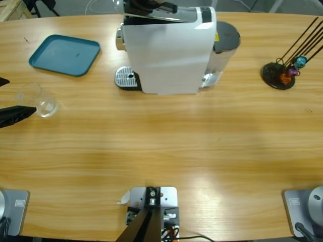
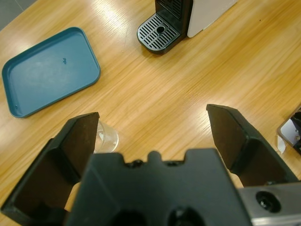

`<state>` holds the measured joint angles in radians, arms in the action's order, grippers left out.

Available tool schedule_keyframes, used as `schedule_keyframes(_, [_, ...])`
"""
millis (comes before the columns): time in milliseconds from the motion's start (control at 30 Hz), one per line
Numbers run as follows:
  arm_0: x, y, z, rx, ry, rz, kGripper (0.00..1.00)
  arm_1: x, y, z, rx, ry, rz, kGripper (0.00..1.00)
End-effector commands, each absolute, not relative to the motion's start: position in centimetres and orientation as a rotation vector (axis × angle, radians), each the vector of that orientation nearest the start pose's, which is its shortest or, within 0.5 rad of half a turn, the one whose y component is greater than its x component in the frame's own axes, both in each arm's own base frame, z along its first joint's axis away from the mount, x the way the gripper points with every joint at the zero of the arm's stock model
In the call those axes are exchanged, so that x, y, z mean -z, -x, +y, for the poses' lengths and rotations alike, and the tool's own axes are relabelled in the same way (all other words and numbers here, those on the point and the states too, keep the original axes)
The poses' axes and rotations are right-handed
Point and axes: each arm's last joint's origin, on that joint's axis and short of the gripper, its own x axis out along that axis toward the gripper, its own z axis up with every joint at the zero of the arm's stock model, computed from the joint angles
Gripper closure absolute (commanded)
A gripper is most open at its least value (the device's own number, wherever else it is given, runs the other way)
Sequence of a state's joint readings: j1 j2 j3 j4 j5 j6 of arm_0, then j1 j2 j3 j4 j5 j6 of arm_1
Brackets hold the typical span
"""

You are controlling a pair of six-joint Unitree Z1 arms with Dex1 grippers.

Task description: Pour coffee

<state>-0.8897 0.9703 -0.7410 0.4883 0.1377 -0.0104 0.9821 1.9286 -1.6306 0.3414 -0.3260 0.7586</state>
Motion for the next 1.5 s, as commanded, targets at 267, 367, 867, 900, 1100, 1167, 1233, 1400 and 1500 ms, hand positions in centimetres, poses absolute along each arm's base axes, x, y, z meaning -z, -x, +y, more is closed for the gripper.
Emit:
schedule_keyframes(267, [-31.0,-7.6,-8.1,0.701,-0.356,0.683,0.0,-20.8,-25.5,38.2,-0.281,-0.004,1.047,1.0])
schedule_keyframes(367, [-31.0,-7.4,-8.0,0.701,-0.353,0.68,0.0,-20.8,-25.5,38.2,-0.28,-0.001,1.05,1.0])
schedule_keyframes(867, [-31.4,-7.2,-7.6,0.685,-0.308,0.631,0.0,-34.5,-23.2,34.0,-0.524,0.219,0.708,0.0])
schedule_keyframes(900, [-31.5,-7.1,-7.4,0.686,-0.299,0.615,0.0,-36.4,-22.7,33.2,-0.552,0.232,0.659,0.0])
schedule_keyframes(1100, [-31.7,-6.5,-6.0,0.588,-0.271,0.557,0.0,-44.2,-19.2,28.3,-0.632,0.183,0.477,0.0])
schedule_keyframes(1167, [-31.4,-6.4,-5.7,0.54,-0.221,0.57,0.0,-44.8,-18.2,26.8,-0.655,0.168,0.469,0.0])
schedule_keyframes(1233, [-30.8,-6.5,-5.7,0.503,-0.162,0.613,0.0,-45.2,-17.1,25.3,-0.686,0.152,0.465,0.0])
schedule_keyframes(1400, [-29.6,-7.2,-6.1,0.368,-0.077,0.727,0.0,-42.4,-14.2,20.6,-0.667,0.153,0.512,0.0])
schedule_keyframes(1500, [-29.1,-7.8,-6.3,0.223,-0.013,0.771,0.0,-40.8,-12.6,18.0,-0.653,0.137,0.54,0.0])
